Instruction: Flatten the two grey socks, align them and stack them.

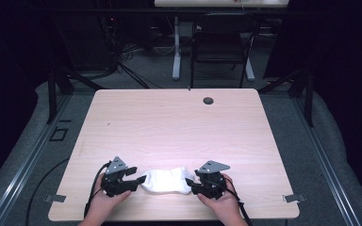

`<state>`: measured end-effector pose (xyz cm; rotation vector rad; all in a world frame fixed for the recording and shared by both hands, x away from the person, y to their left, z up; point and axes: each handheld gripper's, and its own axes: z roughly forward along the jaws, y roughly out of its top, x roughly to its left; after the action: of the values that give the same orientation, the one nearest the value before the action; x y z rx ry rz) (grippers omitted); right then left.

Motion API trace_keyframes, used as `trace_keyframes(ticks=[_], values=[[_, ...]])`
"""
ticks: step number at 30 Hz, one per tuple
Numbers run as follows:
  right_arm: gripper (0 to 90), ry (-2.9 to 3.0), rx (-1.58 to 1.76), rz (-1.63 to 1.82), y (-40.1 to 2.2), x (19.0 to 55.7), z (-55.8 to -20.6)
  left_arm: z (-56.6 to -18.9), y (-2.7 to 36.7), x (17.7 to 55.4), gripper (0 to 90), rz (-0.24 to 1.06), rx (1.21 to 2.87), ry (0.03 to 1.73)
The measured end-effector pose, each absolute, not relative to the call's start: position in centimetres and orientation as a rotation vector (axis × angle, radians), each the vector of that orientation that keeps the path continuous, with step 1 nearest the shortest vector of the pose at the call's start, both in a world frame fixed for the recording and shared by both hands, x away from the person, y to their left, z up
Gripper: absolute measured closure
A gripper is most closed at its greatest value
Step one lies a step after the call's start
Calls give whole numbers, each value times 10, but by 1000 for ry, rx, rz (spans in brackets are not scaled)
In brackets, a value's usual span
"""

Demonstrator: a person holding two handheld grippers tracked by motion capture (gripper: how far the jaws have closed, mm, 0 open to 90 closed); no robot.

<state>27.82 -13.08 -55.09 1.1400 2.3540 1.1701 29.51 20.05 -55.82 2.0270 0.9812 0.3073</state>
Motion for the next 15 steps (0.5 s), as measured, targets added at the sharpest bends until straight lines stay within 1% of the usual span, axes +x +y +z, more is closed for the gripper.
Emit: trace_keyframes(ticks=[8,15], values=[[498,2308,1188,1136,-151,278,-550,-559,213,297,445,338,2029,1004],[498,2273,1266,1115,-165,283,-557,-563,219,302,445,333,2013,1040]])
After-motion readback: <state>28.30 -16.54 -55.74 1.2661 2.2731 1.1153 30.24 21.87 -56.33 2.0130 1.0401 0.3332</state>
